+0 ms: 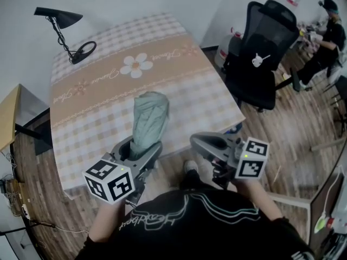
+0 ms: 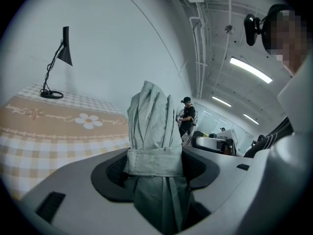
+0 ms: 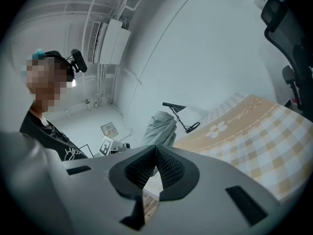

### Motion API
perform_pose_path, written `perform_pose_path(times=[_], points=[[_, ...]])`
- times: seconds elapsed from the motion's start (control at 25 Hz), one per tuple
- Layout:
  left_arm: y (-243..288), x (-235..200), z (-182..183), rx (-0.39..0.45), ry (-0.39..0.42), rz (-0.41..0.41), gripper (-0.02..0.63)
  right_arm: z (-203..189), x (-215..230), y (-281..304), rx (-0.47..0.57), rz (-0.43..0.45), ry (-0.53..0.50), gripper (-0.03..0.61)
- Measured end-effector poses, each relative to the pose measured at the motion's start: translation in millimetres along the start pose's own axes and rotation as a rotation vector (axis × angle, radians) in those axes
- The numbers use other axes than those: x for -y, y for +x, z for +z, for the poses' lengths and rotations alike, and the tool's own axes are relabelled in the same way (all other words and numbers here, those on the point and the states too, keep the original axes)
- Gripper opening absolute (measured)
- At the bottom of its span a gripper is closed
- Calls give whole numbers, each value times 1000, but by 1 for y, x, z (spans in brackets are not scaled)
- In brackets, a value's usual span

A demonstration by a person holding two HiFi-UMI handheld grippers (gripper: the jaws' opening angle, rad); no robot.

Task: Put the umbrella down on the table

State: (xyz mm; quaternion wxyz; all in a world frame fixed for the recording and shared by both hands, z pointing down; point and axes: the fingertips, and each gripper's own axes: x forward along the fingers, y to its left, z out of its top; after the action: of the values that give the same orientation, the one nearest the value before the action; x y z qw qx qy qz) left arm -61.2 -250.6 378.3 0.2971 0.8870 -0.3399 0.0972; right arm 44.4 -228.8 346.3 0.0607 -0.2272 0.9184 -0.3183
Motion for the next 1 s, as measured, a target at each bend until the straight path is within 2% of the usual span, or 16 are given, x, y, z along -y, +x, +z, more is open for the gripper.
perform_pose_path(times=[0.52, 1.0], points=[[67, -41, 16, -34, -6, 111, 264, 33, 73, 6, -53, 48, 38, 14], [137, -81, 3, -138, 18, 163, 264, 54, 140, 3, -94, 45, 93, 14]])
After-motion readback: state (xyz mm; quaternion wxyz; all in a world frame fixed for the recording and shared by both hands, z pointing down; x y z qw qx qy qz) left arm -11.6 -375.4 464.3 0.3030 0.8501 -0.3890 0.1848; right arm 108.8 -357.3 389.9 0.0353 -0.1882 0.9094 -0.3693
